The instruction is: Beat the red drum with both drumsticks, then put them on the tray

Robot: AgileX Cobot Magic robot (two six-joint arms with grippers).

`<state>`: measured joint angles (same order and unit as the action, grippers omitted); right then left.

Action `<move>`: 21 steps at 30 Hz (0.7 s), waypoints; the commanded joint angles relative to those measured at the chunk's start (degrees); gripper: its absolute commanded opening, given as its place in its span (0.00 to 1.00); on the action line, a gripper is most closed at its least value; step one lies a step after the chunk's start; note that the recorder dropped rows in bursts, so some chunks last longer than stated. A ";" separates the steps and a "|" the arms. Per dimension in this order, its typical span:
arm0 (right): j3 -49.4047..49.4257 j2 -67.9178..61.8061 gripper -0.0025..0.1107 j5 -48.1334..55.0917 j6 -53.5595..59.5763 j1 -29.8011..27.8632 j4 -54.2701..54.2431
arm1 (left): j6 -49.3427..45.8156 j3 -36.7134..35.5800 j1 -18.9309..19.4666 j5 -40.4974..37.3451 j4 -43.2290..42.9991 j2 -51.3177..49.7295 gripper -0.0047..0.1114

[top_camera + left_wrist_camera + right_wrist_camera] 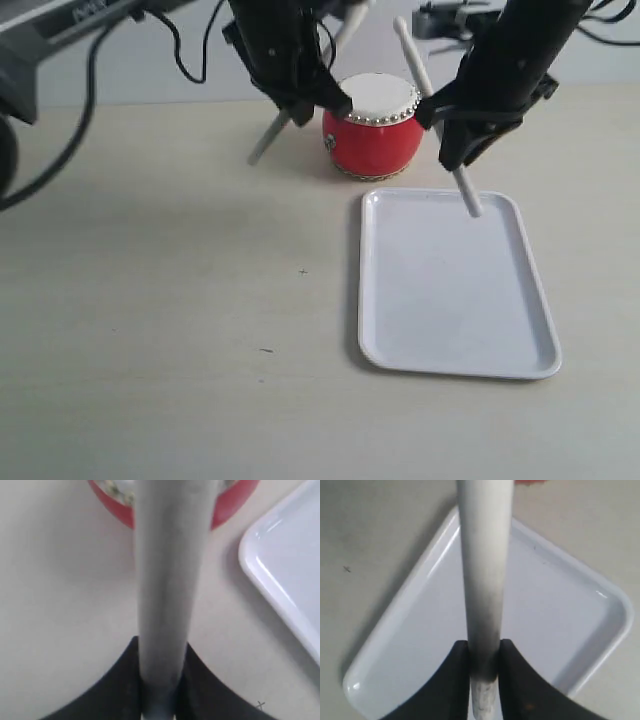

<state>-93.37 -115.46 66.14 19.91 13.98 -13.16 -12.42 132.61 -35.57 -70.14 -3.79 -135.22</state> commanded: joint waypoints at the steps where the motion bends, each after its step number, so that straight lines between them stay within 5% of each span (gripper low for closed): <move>1: -0.36 -9.16 0.02 -1.18 -0.39 0.00 2.14 | 0.76 0.30 0.16 0.18 -0.11 7.23 0.04; 9: -2.39 -5.00 0.02 1.84 -3.41 0.00 5.33 | 0.76 -0.06 0.16 0.18 -0.11 6.01 0.04; 21: -3.02 11.47 0.02 0.97 -2.40 0.00 2.60 | -2.37 1.06 0.27 0.18 -0.11 -11.90 0.04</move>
<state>-96.00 -105.39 68.21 16.69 13.98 -10.35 -13.79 132.74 -35.57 -70.07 -3.79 -145.42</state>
